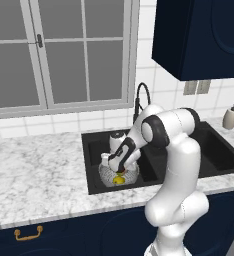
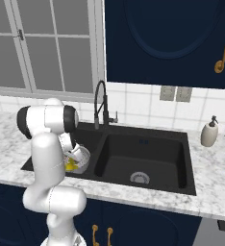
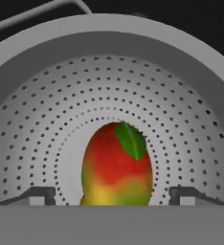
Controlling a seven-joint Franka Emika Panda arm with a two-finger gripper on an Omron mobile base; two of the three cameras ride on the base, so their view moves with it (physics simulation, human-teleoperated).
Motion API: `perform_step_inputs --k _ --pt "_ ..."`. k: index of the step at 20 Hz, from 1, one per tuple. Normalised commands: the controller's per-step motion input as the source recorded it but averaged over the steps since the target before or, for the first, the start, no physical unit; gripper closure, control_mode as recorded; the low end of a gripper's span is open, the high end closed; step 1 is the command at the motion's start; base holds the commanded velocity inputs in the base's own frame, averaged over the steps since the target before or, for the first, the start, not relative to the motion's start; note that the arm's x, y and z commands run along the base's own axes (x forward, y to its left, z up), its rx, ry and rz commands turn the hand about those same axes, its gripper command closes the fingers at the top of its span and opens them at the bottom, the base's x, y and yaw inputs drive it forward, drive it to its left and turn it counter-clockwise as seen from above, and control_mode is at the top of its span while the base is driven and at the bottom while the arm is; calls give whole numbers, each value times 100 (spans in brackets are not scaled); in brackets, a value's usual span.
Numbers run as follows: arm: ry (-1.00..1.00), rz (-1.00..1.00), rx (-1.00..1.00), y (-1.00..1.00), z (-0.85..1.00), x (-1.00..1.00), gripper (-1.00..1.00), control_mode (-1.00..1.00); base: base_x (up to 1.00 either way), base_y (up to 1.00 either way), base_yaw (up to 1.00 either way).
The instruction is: Put the colander in the sink, put the pear, mango in the colander, and turn on the sink faucet and pour water over the colander.
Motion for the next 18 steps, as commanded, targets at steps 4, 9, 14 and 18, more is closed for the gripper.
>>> perform_step_inputs --k 4,9,14,18 --pt "0 0 0 0 16 -1 -100 -100 0 0 0" --pt "-1 0 0 0 52 -10 -100 -100 0 0 0" --pt "0 0 0 0 68 -44 -100 -100 0 0 0" --pt "0 0 0 -3 55 -73 -100 -100 0 0 0"
